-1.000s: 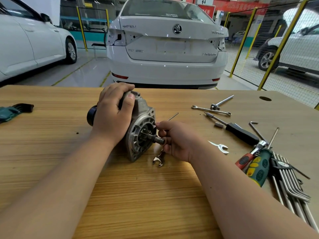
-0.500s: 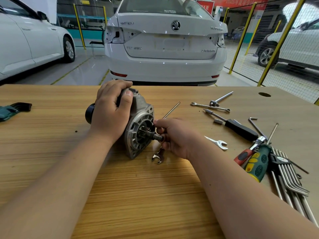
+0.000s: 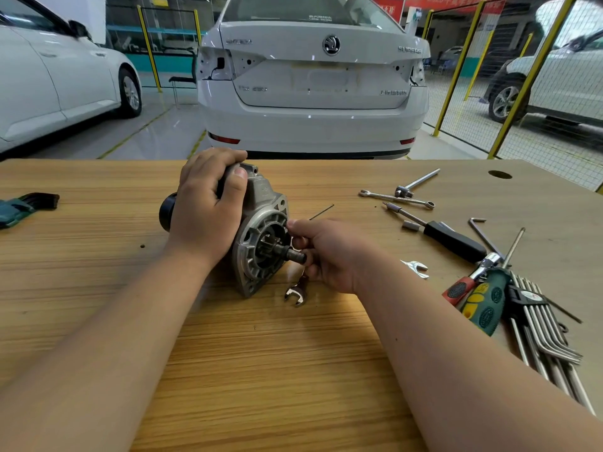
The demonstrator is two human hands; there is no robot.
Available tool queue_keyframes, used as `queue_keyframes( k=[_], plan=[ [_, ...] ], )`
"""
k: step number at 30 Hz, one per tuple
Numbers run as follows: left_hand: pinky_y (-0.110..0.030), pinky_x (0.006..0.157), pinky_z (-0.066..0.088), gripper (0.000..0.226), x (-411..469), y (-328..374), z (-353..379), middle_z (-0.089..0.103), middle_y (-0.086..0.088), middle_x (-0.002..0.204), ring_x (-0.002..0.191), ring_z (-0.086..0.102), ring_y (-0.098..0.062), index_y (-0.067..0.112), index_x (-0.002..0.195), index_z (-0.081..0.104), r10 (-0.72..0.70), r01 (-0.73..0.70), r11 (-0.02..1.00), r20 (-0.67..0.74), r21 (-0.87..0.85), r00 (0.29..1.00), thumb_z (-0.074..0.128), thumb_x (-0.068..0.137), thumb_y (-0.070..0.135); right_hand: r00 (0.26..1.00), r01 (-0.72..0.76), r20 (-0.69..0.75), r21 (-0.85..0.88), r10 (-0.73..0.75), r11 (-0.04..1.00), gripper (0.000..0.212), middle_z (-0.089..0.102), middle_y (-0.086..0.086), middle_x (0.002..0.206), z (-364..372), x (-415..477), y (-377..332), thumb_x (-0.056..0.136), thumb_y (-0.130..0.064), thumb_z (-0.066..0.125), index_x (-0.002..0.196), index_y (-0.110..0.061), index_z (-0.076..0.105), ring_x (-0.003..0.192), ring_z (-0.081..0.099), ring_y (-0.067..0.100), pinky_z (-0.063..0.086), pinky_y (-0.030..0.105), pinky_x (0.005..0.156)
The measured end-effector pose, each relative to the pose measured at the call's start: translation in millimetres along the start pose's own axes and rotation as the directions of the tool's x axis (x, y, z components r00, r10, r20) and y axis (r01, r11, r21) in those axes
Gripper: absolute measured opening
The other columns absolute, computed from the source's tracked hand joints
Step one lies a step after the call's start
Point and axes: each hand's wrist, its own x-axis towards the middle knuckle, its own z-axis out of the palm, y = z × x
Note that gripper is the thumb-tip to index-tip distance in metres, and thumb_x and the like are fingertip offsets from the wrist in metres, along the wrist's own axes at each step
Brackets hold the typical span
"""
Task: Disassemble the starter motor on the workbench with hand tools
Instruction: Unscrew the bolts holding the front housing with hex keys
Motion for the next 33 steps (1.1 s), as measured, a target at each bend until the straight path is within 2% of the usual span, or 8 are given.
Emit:
queue_keyframes(
  k=[4,10,14,17,23,27,30,33],
  plan=[
    [-0.025,0.104,0.031,0.036,-0.7,1.7,-0.4,0.052,0.011,0.117,0.121,0.040,-0.008,0.017,0.120,0.062,-0.005,0.005,1.000,-0.007,0.005,1.000,0.040,0.094,0.030,0.999,0.047,-0.020,-0.064,-0.048,0.997,0.016,0.054,-0.004,0.059,-1.5,-0.5,0.2,0.091,-0.025,0.065,0.082,-0.013,0.062,0.038,0.044,0.007,0.036,0.020,0.037],
    [-0.030,0.108,0.032,0.038,-1.1,2.8,-0.8,0.053,0.009,0.118,0.122,0.040,-0.008,0.015,0.122,0.062,-0.016,0.017,1.000,-0.020,0.015,1.000,0.039,0.094,0.029,0.950,0.289,0.014,-0.431,-0.313,0.855,0.016,0.058,-0.006,0.064,-7.1,-4.5,-5.3,0.091,-0.027,0.066,0.077,-0.019,0.064,0.045,0.049,0.007,0.044,0.026,0.047],
    [-0.028,0.107,0.031,0.039,-2.4,2.0,-0.1,0.053,0.008,0.120,0.123,0.039,-0.009,0.014,0.122,0.061,-0.009,0.010,1.000,-0.020,0.028,1.000,0.039,0.094,0.029,0.790,0.455,0.147,-0.791,-0.595,0.409,0.025,0.054,-0.012,0.067,-8.1,-8.2,-10.7,0.090,-0.025,0.067,0.069,-0.029,0.054,0.060,0.050,0.004,0.038,0.024,0.056],
    [-0.021,0.104,0.029,0.039,-0.8,0.0,-0.5,0.052,0.010,0.119,0.119,0.037,-0.002,0.015,0.123,0.061,-0.006,0.007,1.000,-0.021,0.029,1.000,0.039,0.094,0.031,0.665,0.522,0.320,-0.845,-0.674,0.113,0.007,0.053,-0.009,0.081,-7.3,-11.0,-14.6,0.090,-0.020,0.066,0.084,-0.018,0.065,0.070,0.053,0.014,0.043,0.028,0.059],
    [-0.018,0.100,0.029,0.038,-0.9,-1.2,-1.1,0.051,0.011,0.118,0.117,0.037,-0.001,0.016,0.123,0.061,-0.001,0.002,0.999,-0.015,0.050,1.000,0.039,0.095,0.031,0.540,0.539,0.461,-0.832,-0.704,-0.132,0.002,0.047,-0.009,0.082,-6.6,-12.4,-15.6,0.088,-0.011,0.066,0.088,-0.011,0.068,0.064,0.048,0.015,0.038,0.025,0.052],
    [-0.020,0.100,0.027,0.041,-0.8,0.3,-1.8,0.050,0.013,0.118,0.117,0.035,0.001,0.017,0.124,0.060,-0.018,0.019,0.998,-0.008,0.059,1.000,0.037,0.095,0.034,0.574,0.536,0.376,-0.844,-0.727,-0.013,0.003,0.052,-0.011,0.080,-9.9,-10.9,-10.4,0.088,-0.017,0.068,0.086,-0.018,0.068,0.067,0.052,0.012,0.043,0.025,0.057],
    [-0.021,0.101,0.027,0.041,-0.7,0.6,-1.8,0.049,0.014,0.118,0.117,0.034,0.002,0.018,0.124,0.060,-0.021,0.021,0.998,-0.007,0.063,1.000,0.037,0.095,0.034,0.698,0.483,0.133,-0.813,-0.704,0.326,0.017,0.059,-0.012,0.068,-16.2,-11.2,-5.4,0.086,-0.027,0.070,0.072,-0.023,0.060,0.059,0.052,0.004,0.041,0.016,0.050],
    [-0.023,0.101,0.028,0.041,-1.2,0.9,-2.0,0.052,0.009,0.119,0.118,0.036,-0.001,0.017,0.124,0.060,-0.020,0.020,0.998,0.001,0.067,1.000,0.037,0.095,0.034,0.881,0.402,-0.009,-0.512,-0.473,0.759,0.021,0.056,-0.008,0.053,-16.7,-10.5,-5.1,0.086,-0.027,0.068,0.071,-0.014,0.062,0.046,0.048,0.007,0.044,0.022,0.044]
  ],
)
